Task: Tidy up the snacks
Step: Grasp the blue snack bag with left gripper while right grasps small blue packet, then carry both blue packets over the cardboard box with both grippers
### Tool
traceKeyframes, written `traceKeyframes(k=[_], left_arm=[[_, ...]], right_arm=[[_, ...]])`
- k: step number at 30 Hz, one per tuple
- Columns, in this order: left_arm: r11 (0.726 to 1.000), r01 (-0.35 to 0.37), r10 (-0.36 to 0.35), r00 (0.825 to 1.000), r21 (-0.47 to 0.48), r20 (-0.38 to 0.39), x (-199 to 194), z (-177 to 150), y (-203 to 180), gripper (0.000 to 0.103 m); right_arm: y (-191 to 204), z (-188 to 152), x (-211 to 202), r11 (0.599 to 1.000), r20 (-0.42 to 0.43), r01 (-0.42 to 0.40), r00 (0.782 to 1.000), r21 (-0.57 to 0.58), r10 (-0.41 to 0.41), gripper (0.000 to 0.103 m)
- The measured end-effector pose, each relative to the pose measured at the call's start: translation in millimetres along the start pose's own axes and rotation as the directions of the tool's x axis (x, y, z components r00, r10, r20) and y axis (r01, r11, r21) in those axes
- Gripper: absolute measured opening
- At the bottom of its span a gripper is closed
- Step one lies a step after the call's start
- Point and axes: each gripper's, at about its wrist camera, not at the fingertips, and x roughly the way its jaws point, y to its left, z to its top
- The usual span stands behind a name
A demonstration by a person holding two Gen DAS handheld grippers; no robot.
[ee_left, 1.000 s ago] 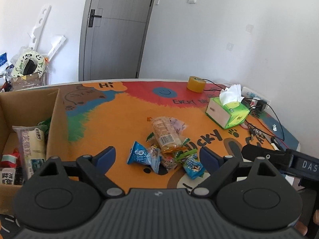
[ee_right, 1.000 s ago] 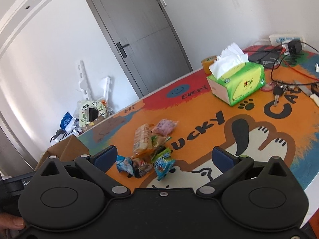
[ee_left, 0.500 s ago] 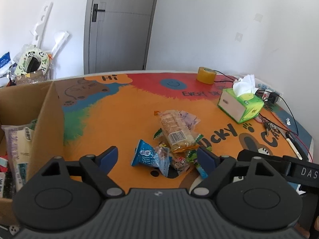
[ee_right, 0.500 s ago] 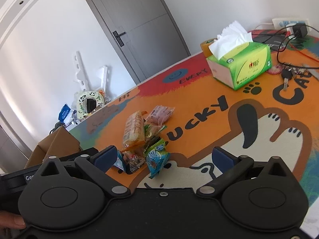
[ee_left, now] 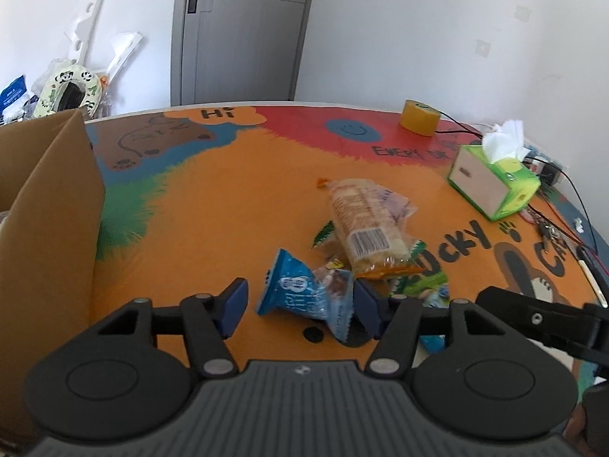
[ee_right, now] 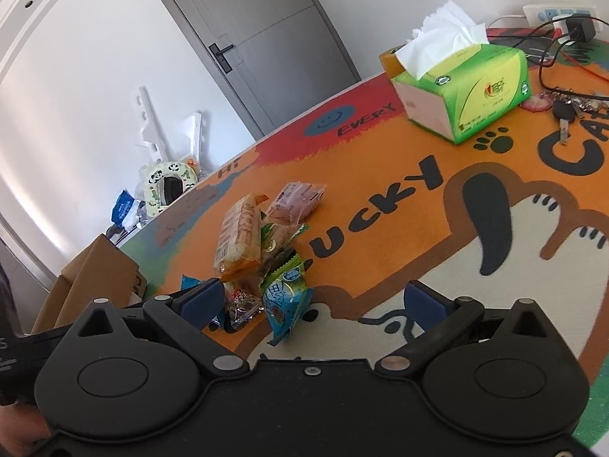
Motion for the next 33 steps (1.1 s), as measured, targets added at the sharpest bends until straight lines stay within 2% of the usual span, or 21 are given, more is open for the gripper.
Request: traceKeyframes(k=[5,10,14,17,19,21,22,23,25,33], left_arm=[[1.000,-0.003,0.003,1.000,-0.006,0.002,7.1,2.8,1.5,0.060],[1.000,0.007,-0.007,1.000,-0.022,0.004,14.5,2.2,6.1,0.060],[1.000,0.018,-0.018,1.000,-0.015,0.005,17.5,1.2,8.0,0.051],[1.000,0.020,-0.020,1.000,-0.019,0.005,17.2,1.5,9.5,0.041],[0.999,0.026,-0.026,1.000,-0.023,0.002,16.5,2.1,10.7,0.034],[0.999,0.039,-0.039,0.999,-0.027,-0.002,14.9,1.7,11.5,0.033],[0.999,0.040,-0.040,0.999,-0.025,-0.002,13.6,1.0,11.2,0.033],[0.999,0.044,-0.044,0.999,-0.025,-0.003,12.3,0.1,11.2,0.033],[0.998,0.052,-0.052,0.999,-0.029,-0.006,9.8,-1.8,11.9,0.033],[0.998,0.054,-0.054,0.999,-0.033,0.007,-7.4,-5.6,13.3,0.032]], right_arm=[[3.6,1.2,11.6,1.000,-0.019,-0.007,1.000,-0.011,0.006,0.101],[7.0,2.4,20.9,1.000,-0.027,-0.009,1.000,-0.026,0.008,0.096],[11.6,2.8,25.0,0.999,-0.031,-0.019,0.999,-0.038,0.018,0.093],[15.9,2.6,28.4,0.998,-0.039,-0.031,0.999,-0.047,0.030,0.087],[19.0,2.1,30.1,0.998,-0.039,-0.028,0.999,-0.059,0.025,0.079],[21.4,1.1,31.5,0.997,-0.045,-0.027,0.999,-0.069,0.024,0.070],[23.0,0.8,31.9,0.997,-0.047,-0.021,0.999,-0.075,0.018,0.059],[24.2,0.5,32.5,0.997,-0.055,-0.022,0.998,-0.077,0.018,0.053],[24.5,-1.0,34.0,0.997,-0.069,-0.032,0.997,-0.070,0.027,0.031],[27.8,-5.6,17.1,0.997,-0.034,-0.051,0.998,-0.065,0.049,0.030]])
